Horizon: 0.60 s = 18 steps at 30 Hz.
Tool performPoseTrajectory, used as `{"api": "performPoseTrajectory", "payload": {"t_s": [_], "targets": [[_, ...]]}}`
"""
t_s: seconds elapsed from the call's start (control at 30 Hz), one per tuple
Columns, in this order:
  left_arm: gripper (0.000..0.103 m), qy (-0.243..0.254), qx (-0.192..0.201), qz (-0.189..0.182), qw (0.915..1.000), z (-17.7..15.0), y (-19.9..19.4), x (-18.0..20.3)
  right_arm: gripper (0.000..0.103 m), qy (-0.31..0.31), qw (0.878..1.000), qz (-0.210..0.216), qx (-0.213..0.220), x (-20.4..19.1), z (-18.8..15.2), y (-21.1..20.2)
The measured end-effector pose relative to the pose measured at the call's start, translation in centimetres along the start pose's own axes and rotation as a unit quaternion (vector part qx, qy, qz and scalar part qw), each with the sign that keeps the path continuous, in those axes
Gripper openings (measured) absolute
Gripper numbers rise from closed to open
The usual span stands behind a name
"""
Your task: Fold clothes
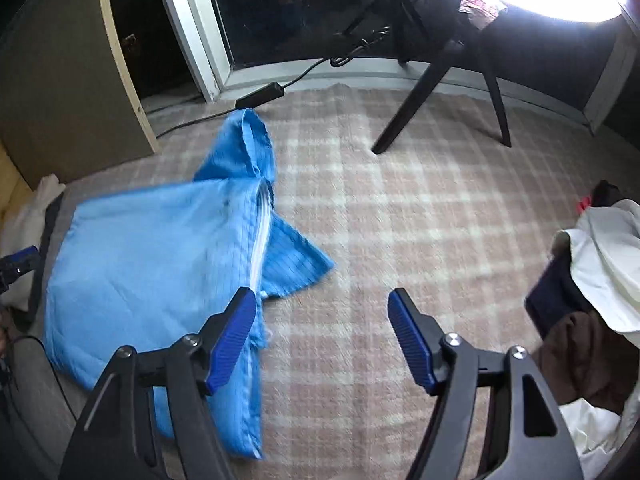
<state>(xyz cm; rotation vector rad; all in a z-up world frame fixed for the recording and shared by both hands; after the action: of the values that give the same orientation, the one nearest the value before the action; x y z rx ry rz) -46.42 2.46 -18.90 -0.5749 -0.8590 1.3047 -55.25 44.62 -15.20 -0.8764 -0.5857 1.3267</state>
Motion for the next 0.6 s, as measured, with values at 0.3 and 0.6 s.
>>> {"api": "performPoseTrajectory", "payload": {"t_s": [0.3, 0.6], "targets": [[0.054, 0.055, -0.012, 0.018, 0.9982, 4.9, 6.7, 0.4, 0.068, -0.041, 0.999, 0.009, -0.028, -3.1, 0.7, 3.7], [0.003, 0.043, -0.028, 0.007, 0.9986, 4.2, 7.2, -0.8, 0.068, -0.092, 0.996, -0.013, 0.009, -5.0, 1.9, 3.6]]}}
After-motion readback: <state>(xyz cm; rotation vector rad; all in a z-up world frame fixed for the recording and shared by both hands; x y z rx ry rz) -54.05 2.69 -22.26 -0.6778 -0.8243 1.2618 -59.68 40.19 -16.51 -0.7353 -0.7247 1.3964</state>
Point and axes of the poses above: each gripper's, at about its wrist camera, not at the fingertips, and y roughly the way its jaws point, x to its right, z to its top, the point moved 7 cm from there along y, roughly the way its jaws point, and after that the axes turned 7 degrees about x, right-handed, at the moved point
